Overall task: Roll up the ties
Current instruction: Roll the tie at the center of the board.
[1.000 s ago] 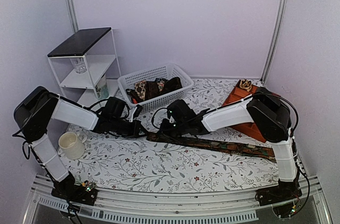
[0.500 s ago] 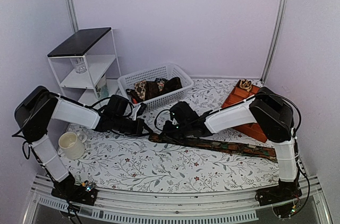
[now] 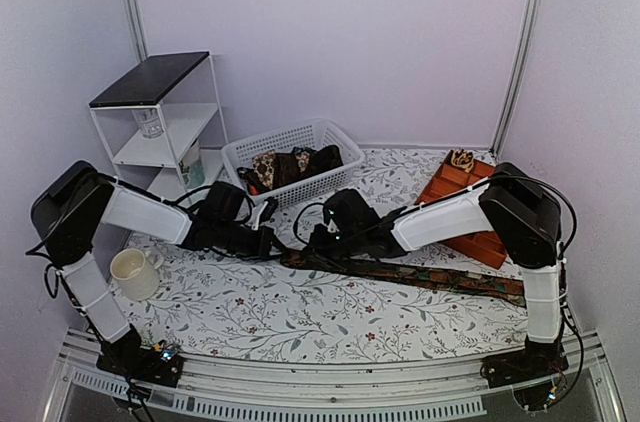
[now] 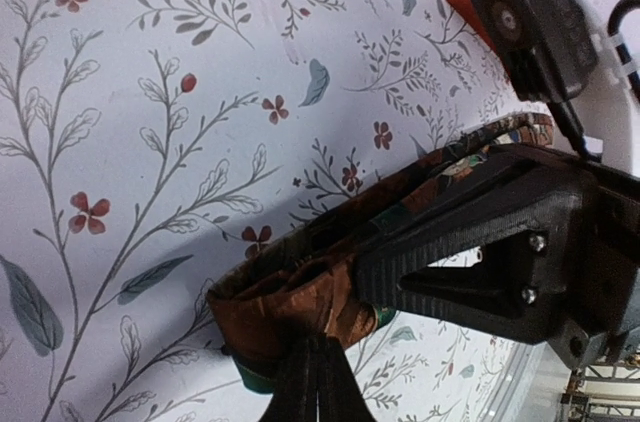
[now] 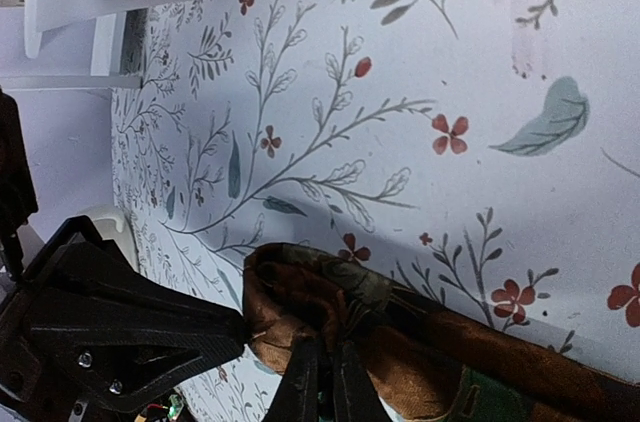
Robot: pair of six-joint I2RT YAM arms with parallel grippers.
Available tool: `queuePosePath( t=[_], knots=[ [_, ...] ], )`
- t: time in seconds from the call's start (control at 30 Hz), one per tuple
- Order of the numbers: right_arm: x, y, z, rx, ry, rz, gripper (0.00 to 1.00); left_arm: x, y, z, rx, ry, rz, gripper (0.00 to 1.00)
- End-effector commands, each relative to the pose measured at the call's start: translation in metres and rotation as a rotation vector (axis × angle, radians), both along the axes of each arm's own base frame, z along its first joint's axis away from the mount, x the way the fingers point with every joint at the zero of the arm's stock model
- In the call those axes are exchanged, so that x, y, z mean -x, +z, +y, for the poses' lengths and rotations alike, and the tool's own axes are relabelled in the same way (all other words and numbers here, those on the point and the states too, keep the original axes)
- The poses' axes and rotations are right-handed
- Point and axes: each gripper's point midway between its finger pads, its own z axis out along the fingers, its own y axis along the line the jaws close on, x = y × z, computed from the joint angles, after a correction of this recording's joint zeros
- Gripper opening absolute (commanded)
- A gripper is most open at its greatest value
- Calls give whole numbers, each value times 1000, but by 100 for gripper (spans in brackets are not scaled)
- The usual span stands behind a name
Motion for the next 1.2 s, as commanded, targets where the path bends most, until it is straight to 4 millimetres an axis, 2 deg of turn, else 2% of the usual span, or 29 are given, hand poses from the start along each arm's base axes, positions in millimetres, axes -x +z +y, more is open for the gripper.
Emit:
queuePosePath(
  t=[0.0, 0.3, 0.37, 0.6, 0.93, 1.1, 1.17],
  knots=[
    [4, 23, -6, -19, -15, -18, 5, 1, -2, -8, 3, -18, -4, 1],
    [-3, 14, -14, 29, -41, -51, 12, 6, -21, -9, -31, -23, 23, 1],
    [-1, 4, -22, 65, -46, -55, 13, 7, -25, -8, -38, -21, 25, 1],
    [0, 3, -27, 95, -42, -61, 16, 9, -33, -5, -53, -15, 34, 0],
    [2, 14, -31, 111, -11, -103, 18, 2, -35, -3, -82, 15, 31, 0],
    [2, 5, -26, 110, 2, -88, 18, 2, -38, -1, -95, 19, 35, 0],
    [5, -6, -25, 118, 13, -69, 17, 2, -38, -1, -90, 24, 38, 0]
  ],
)
